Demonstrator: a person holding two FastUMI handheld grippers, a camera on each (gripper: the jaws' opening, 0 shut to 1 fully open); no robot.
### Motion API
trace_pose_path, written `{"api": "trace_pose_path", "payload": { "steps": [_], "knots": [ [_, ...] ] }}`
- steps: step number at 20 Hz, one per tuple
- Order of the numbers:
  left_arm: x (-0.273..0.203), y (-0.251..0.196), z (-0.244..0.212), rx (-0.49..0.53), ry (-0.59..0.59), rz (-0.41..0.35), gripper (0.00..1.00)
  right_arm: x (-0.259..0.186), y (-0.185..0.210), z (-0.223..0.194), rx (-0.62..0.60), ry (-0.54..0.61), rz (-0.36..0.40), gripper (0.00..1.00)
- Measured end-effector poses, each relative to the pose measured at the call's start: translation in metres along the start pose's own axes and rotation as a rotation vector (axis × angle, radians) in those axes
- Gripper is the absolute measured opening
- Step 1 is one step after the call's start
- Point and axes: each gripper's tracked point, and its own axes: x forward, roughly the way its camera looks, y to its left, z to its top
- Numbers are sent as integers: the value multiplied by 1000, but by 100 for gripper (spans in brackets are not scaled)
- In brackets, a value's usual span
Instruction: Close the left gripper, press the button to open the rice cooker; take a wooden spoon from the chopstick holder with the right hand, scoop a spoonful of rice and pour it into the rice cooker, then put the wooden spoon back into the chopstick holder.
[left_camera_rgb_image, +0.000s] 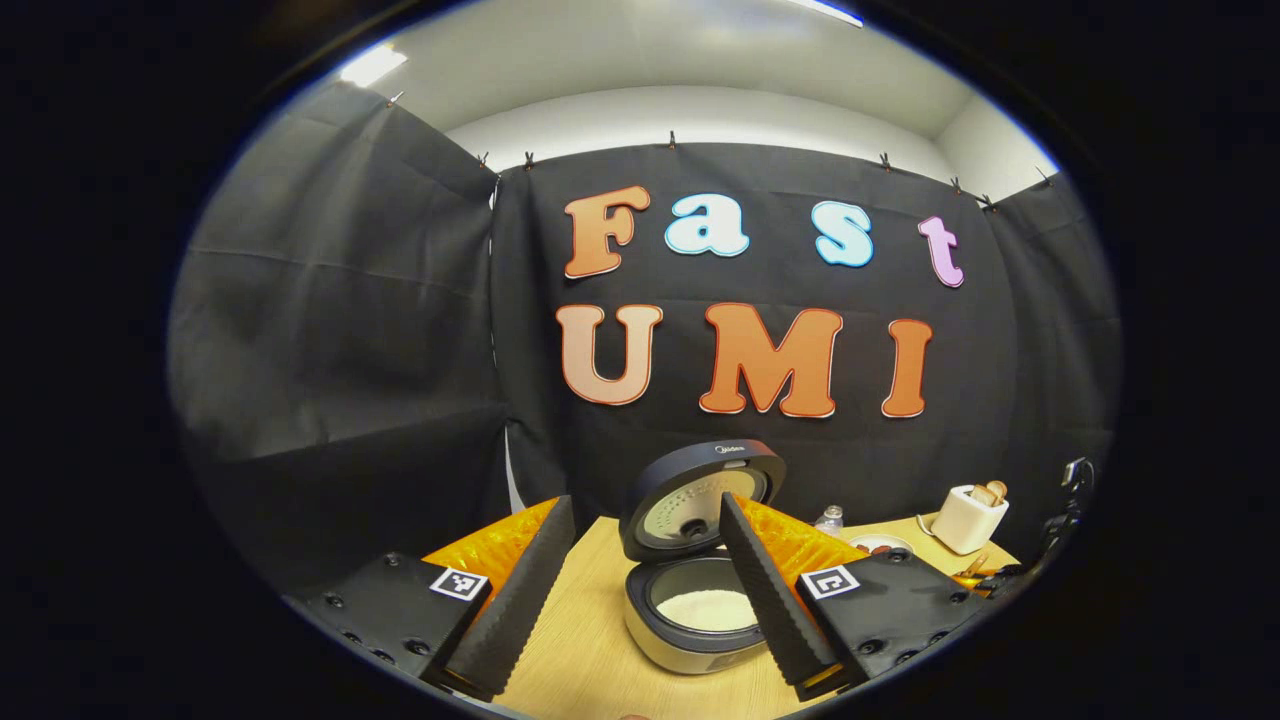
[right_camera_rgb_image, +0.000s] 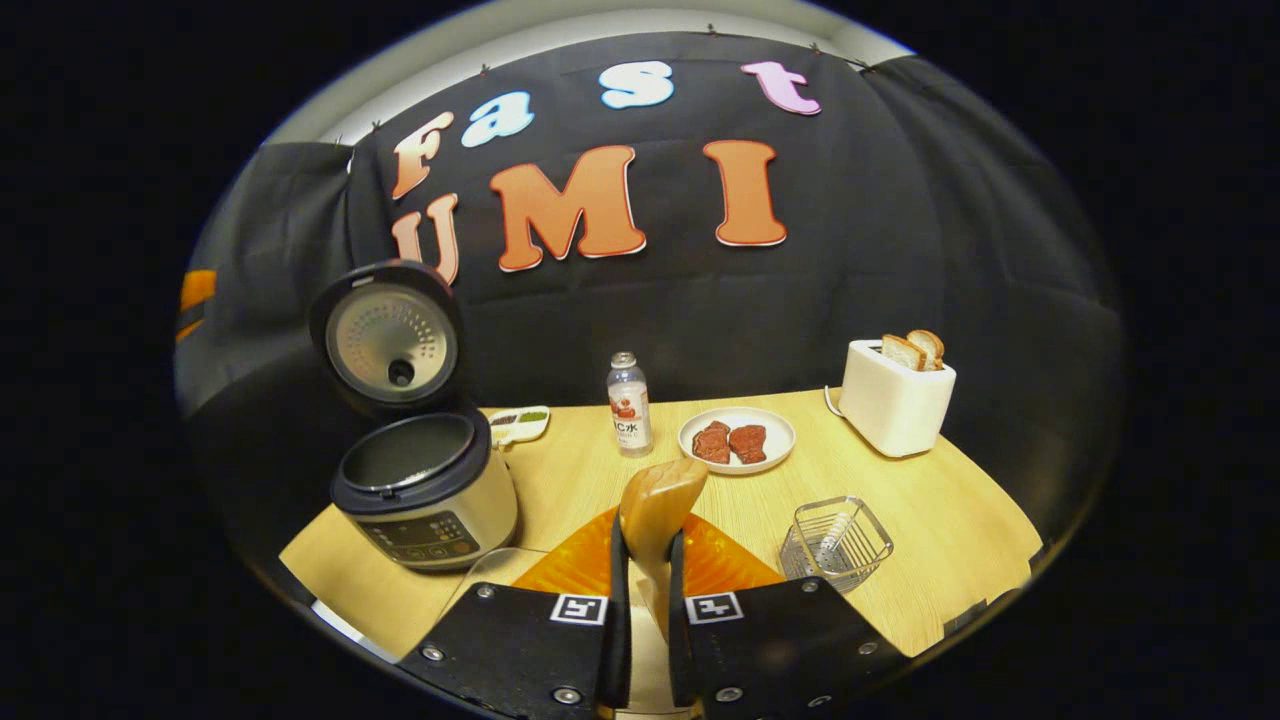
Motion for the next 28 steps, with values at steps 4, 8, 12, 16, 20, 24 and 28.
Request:
{"api": "trace_pose_path", "payload": {
  "steps": [4, 8, 12, 16, 20, 24, 28],
  "knots": [
    [-4, 2, 0, -17, 5, 19, 96, 3, 7, -22, -98, 4, 19, 14],
    [-6, 0, -3, -11, 11, 21, 95, -4, 10, -36, -120, 36, 27, 14],
    [-4, -1, -6, -4, 22, 15, 95, -14, 7, -41, -61, 55, 17, 15],
    [-5, -4, -12, 1, 36, 6, 99, -25, 1, -47, 12, 87, 5, 14],
    [-2, -8, -12, -12, 39, -5, 98, -29, 5, -52, 99, 147, 28, 14],
    [-2, -9, -11, -3, 36, -9, 95, -27, 8, -53, 138, 243, 61, 14],
    [-1, -7, -16, -6, 47, -5, 96, -31, 18, -55, 234, 298, 76, 15]
  ]
}}
